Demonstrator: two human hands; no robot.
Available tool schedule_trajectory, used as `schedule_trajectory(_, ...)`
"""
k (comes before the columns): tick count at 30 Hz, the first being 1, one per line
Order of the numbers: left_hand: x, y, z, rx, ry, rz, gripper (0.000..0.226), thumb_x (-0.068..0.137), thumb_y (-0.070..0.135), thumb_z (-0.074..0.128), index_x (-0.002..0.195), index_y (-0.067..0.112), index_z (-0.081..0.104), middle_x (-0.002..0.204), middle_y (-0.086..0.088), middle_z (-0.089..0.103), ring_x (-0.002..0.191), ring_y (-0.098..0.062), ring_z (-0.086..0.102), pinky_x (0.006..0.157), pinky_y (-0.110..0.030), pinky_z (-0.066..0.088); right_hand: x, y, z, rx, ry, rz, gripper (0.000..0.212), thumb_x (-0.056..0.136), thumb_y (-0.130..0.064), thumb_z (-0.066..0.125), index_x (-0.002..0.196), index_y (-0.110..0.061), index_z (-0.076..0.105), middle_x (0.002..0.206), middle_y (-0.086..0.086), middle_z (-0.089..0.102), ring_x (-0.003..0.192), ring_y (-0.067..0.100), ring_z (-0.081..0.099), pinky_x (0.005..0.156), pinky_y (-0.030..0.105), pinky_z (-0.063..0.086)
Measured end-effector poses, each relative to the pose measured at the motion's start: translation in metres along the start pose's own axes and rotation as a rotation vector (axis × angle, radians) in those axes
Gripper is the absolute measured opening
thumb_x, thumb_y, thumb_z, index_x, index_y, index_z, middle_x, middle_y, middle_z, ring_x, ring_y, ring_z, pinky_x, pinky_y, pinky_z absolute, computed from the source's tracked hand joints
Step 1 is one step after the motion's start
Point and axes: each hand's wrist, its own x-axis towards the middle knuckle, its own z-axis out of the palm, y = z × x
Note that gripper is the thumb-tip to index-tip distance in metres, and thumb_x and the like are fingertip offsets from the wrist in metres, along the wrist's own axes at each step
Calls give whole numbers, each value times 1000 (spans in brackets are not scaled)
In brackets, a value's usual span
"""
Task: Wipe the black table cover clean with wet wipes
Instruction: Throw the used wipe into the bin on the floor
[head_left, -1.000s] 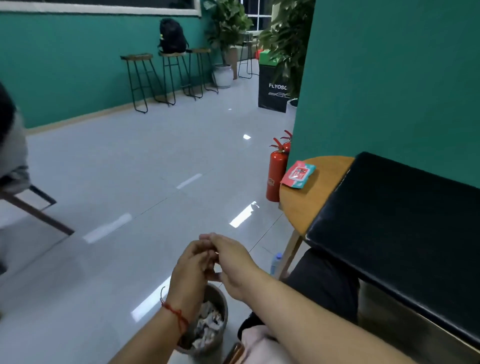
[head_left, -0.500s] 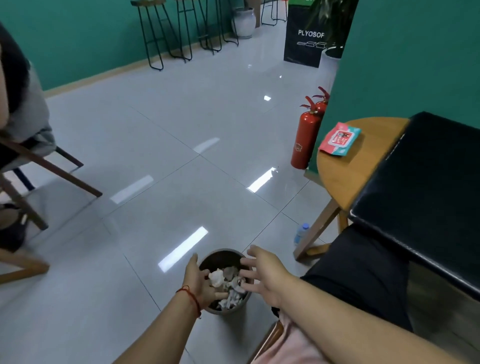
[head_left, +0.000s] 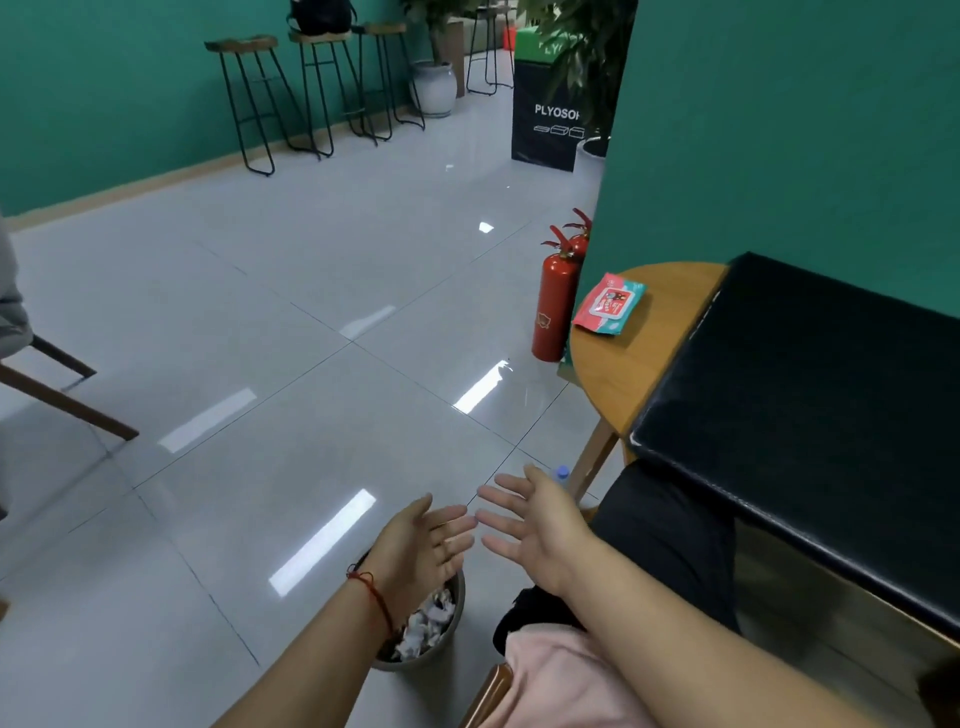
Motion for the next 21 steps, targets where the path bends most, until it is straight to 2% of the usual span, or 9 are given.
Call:
schedule_trajectory(2,-7,5,33,74,-50,14,53,110,44,43,131,3,69,108,-8,77,82,-20,67,74,-32,51,-10,-16,-14,65,0,-58,49,113,-51,37,133,-17,66,118,3,80,113,29,74,98,49,57)
schedule_trajectory(4,-11,10,66,120,-94,31,51,109,42,45,128,3,71,100,-8,74,75,-18,65,71,-32,50,-22,-32,-29,116,10,-110,52,113,-53,34,134,-17,65,119,2,79,114,28,74,98,48,55)
schedule_trajectory(9,-24,14,152,229,-254,73,50,111,41,43,126,4,73,99,-9,73,81,-19,64,74,-33,53,-64,-74,-78,287,39,-243,54,112,-54,34,138,-17,64,125,4,77,119,28,71,96,44,53)
schedule_trajectory(17,-34,0,262,402,-427,93,48,110,42,44,125,7,73,115,-13,77,91,-22,67,79,-35,54,-129,-102,-173,520,134,-471,53,112,-51,33,141,-17,62,129,5,76,126,29,67,101,46,51)
schedule_trajectory(21,-27,-13,301,411,-476,74,46,108,40,47,127,5,71,117,-13,77,85,-19,66,75,-33,53,-155,-101,-222,622,189,-531,53,111,-51,35,142,-17,61,130,4,75,128,28,66,106,45,49)
